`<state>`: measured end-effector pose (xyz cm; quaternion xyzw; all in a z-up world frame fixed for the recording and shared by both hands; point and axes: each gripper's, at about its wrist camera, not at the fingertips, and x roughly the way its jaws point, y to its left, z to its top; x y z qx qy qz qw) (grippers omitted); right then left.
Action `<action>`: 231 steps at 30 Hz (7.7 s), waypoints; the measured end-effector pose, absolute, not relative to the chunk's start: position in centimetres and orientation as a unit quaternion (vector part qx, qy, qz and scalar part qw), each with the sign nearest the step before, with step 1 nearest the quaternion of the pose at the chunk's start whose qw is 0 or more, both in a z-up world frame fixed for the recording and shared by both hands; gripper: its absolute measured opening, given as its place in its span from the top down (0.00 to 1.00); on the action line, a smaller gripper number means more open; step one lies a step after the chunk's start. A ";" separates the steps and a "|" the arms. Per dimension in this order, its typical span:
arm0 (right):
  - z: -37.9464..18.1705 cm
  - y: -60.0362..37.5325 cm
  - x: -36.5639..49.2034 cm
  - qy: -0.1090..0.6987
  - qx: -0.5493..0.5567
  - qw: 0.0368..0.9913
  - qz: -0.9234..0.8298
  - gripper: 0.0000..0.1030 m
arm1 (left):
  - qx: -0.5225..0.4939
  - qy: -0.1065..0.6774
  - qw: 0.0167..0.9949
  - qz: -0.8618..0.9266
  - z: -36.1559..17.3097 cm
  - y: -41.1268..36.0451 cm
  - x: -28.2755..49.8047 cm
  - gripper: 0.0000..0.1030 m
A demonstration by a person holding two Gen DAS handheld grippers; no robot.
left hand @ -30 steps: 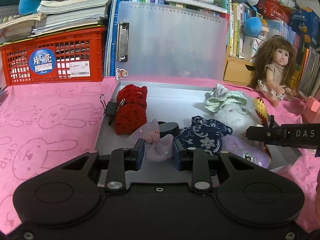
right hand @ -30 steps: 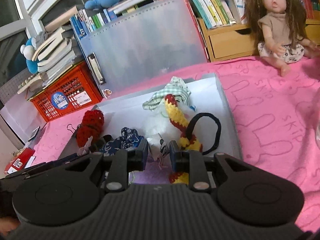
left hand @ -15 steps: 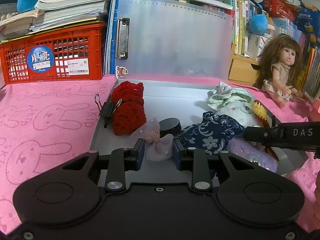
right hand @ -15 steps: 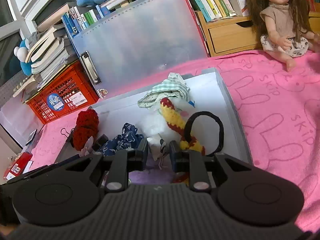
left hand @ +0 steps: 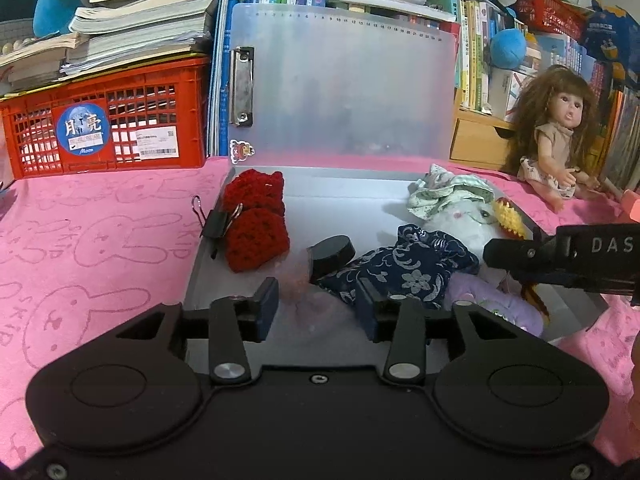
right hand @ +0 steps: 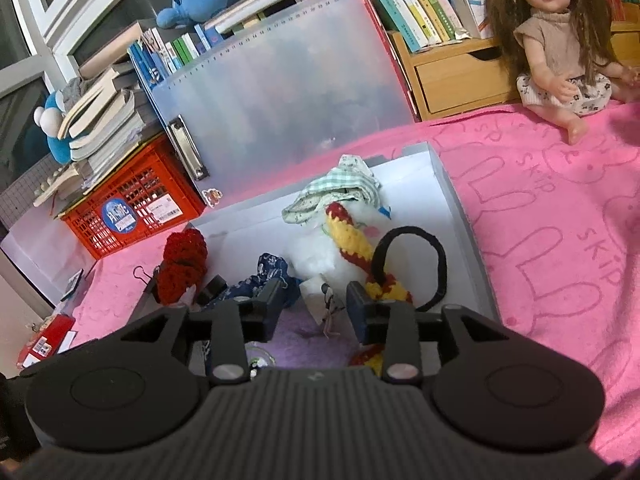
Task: Organize objects
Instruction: 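Lower the bow and white item into the white box and open both grippers, then withdraw both grippers from the box and move them toward the black round pucks, then close the left gripper on a black round puck while the right grasps another, then lift both black pucks and carry them toward the white box, then lower the black pucks into the white box and open both grippers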
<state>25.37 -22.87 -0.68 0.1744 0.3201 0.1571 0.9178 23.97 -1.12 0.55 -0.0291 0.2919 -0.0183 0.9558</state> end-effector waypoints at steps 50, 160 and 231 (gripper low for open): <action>1.3 -25.0 6.6 0.203 0.049 0.971 0.116 0.25 | 0.000 0.250 0.956 -0.155 2.2 -3.8 3.2 0.35; -2.7 -25.4 0.5 0.184 0.014 0.983 0.019 0.65 | 0.008 0.253 0.955 -0.154 1.0 -4.7 1.7 0.71; 1.8 -21.8 13.9 0.197 0.031 0.976 0.091 0.65 | -0.042 0.254 0.966 -0.035 3.8 -0.7 17.7 0.71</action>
